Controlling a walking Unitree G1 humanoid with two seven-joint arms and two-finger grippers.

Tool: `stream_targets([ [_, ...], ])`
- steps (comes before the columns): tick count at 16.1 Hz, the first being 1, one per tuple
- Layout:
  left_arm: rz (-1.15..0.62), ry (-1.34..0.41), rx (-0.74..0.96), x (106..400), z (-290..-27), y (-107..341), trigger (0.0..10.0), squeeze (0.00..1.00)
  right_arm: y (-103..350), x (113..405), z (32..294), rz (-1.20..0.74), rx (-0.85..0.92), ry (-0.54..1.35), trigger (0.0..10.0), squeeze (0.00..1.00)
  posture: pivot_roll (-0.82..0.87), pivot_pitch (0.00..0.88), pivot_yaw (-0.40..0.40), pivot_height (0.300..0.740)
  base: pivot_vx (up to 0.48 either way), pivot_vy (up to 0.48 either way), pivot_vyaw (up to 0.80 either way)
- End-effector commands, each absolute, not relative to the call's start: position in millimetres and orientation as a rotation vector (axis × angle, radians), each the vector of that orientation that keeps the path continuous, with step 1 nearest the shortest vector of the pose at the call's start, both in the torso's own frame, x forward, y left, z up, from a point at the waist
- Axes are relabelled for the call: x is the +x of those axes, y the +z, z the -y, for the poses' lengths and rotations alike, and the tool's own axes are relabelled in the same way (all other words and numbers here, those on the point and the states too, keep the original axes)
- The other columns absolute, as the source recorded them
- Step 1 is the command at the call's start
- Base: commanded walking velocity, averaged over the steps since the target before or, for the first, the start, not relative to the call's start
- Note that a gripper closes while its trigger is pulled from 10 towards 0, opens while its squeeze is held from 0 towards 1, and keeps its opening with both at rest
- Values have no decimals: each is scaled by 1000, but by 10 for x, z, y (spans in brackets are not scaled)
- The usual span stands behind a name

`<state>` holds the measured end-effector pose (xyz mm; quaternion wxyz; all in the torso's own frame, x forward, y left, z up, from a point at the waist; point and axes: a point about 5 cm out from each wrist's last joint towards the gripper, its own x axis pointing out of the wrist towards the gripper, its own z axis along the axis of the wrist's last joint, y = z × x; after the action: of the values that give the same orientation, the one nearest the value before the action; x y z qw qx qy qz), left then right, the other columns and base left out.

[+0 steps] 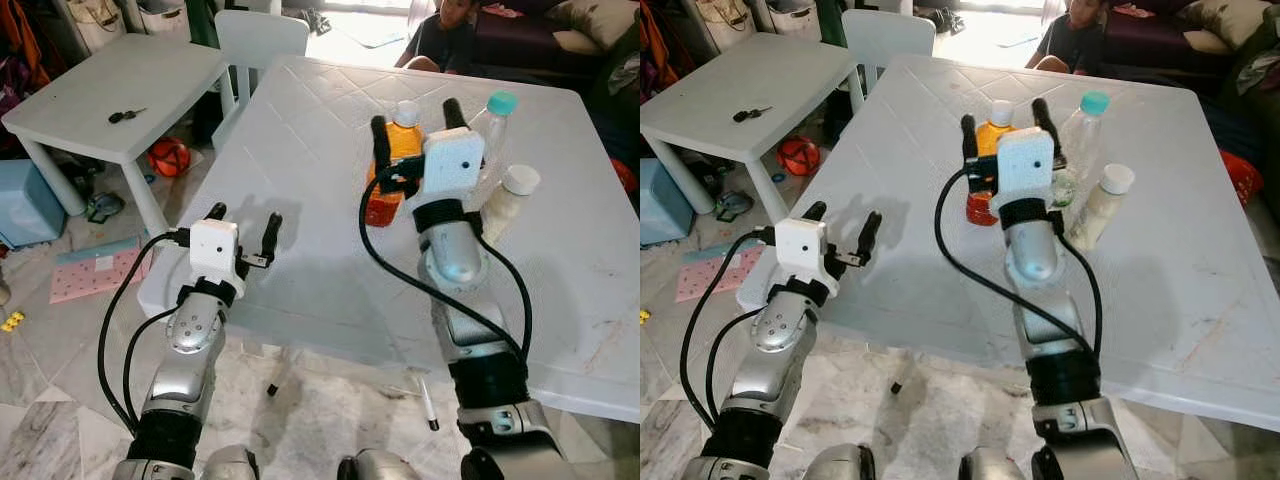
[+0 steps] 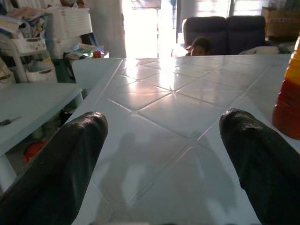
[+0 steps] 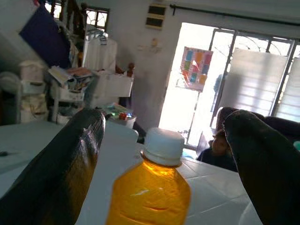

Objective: Restocking fridge

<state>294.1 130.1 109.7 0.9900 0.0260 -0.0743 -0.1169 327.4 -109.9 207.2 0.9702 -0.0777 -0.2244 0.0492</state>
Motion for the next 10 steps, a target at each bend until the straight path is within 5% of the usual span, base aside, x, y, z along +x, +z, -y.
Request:
stream_targets([
  [1,147,-241,54,2928,-1303,1105,10000,0,2126,3302,1143,473,-164,74,10000,0,-29,81,-1,740,0,0,0],
  [9,128,-253,71,2921,-1339,1088,10000,0,2157,3603,1221,369,-130,68,10000,0,-26,98,13,740,0,0,0],
  [10,127,-251,73,2924,-1351,1086,10000,0,2144,3632,1195,348,-119,74,8941,0,-23,95,12,740,0,0,0],
])
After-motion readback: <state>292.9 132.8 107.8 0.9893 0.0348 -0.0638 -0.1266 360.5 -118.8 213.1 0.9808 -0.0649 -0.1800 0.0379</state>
